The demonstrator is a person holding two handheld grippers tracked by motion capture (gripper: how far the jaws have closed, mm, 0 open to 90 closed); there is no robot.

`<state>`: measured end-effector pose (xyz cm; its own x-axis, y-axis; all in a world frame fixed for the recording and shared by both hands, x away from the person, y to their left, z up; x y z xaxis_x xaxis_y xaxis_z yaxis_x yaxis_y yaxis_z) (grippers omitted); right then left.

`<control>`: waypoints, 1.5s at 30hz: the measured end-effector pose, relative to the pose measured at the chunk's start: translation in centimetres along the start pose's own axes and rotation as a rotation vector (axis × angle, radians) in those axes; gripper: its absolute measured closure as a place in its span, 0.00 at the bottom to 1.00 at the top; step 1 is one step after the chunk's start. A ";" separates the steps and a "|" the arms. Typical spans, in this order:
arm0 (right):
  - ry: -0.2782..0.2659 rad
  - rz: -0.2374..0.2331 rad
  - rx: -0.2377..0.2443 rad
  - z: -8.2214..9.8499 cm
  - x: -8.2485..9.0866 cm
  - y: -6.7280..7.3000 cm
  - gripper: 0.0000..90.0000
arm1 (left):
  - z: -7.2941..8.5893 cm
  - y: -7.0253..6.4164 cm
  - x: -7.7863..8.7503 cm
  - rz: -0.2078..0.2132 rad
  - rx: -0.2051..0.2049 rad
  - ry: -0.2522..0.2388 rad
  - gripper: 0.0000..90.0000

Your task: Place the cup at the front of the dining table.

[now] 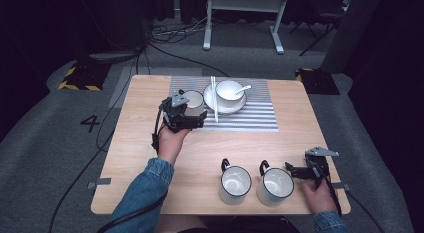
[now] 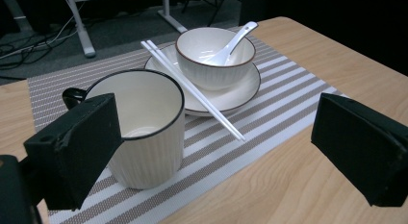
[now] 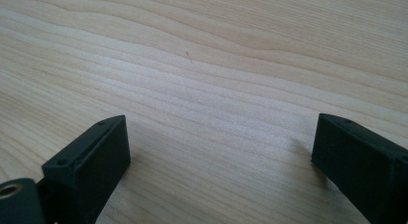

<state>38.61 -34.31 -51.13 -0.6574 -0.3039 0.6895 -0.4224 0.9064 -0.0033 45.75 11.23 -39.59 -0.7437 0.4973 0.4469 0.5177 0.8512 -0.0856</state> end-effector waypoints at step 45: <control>-0.001 -0.010 0.010 0.0 0.0 -0.1 0.07 | 11.2 -2.7 12.6 0.057 -0.049 0.239 0.06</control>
<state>38.61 -34.42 -51.14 -0.6536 -0.3130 0.6891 -0.4351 0.9004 -0.0037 30.22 17.05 -43.64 -0.5945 0.4860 0.6406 0.5805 0.8107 -0.0763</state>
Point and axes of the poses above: each handheld gripper's, and its own axes: x roughly backward along the jaws, z roughly out of its underside, y roughly to its left, the point moved 1 cm from there along -x, roughly forward along the jaws, and after that the axes turned 1 degree about -z, right-handed, at the moved point
